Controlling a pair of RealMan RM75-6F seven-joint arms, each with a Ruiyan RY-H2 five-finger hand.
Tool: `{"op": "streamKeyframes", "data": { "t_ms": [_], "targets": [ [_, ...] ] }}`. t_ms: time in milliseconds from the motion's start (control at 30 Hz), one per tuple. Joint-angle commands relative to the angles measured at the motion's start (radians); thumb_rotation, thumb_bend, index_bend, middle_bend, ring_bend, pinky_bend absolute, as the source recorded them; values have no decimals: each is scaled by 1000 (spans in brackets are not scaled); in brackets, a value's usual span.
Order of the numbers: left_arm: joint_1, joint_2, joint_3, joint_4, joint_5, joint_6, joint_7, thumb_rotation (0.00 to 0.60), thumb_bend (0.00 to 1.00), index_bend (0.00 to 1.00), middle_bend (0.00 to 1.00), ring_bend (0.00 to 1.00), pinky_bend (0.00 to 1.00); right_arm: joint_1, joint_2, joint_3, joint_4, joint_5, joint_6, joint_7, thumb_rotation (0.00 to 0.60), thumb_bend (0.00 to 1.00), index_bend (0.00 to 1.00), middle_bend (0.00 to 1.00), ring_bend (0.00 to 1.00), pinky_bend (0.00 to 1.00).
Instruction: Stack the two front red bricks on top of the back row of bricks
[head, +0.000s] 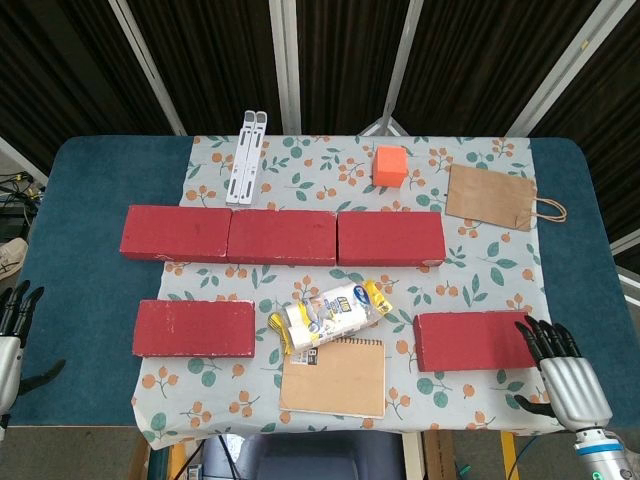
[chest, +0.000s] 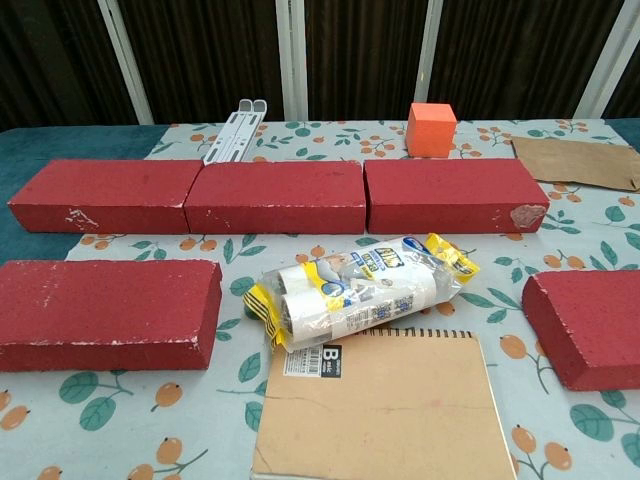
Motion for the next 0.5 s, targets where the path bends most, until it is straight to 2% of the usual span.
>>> {"op": "streamKeyframes", "data": {
  "t_ms": [33, 500],
  "targets": [
    [-3, -3, -2, 0, -3, -5, 3, 600, 0, 49, 0, 0, 62, 23, -6, -3, -23, 14, -41, -30, 600, 62, 0, 0, 0, 0],
    [-22, -22, -7, 5, -22, -38, 39, 600, 0, 49, 0, 0, 62, 138, -55, 58, -54, 165, -223, -196, 600, 63, 0, 0, 0, 0]
  ]
}}
